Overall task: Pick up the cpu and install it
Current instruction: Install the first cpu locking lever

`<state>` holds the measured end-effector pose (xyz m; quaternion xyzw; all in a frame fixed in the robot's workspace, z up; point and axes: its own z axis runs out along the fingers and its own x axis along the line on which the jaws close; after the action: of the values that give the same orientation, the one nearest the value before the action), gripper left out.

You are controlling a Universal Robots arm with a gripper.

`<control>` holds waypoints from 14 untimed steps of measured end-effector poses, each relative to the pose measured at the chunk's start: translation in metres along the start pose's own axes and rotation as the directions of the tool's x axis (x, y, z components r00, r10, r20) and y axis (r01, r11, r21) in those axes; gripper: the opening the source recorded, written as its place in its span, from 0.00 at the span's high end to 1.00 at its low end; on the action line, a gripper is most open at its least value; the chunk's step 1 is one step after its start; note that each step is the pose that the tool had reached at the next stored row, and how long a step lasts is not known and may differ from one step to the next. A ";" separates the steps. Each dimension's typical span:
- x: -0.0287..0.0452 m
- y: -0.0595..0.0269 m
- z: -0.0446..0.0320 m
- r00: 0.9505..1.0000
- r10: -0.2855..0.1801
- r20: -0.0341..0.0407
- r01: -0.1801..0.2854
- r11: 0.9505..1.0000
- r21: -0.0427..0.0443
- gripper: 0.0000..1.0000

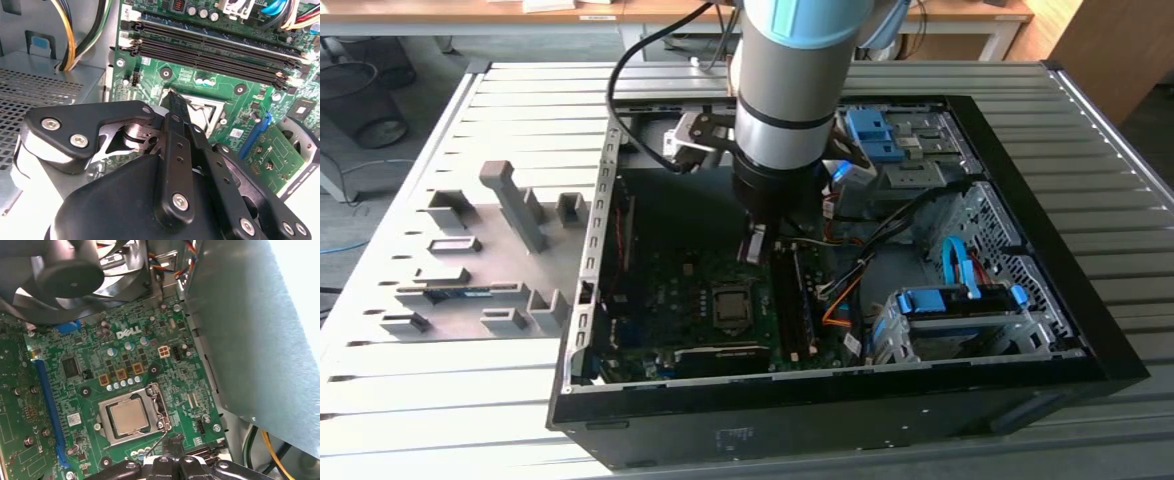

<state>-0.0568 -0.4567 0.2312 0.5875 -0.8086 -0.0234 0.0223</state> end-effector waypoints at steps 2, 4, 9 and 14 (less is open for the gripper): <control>0.0018 -0.0002 0.0009 1.000 -0.002 -0.001 0.002 1.000 0.000 0.90; 0.0037 -0.0009 0.0016 1.000 -0.005 -0.002 0.005 1.000 0.000 0.90; 0.0072 -0.0021 0.0045 1.000 -0.018 -0.008 0.018 1.000 -0.001 0.90; 0.0100 -0.0032 0.0064 0.999 -0.030 -0.015 0.030 1.000 0.001 0.90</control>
<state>-0.0573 -0.4672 0.2248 0.5996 -0.7996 -0.0185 0.0277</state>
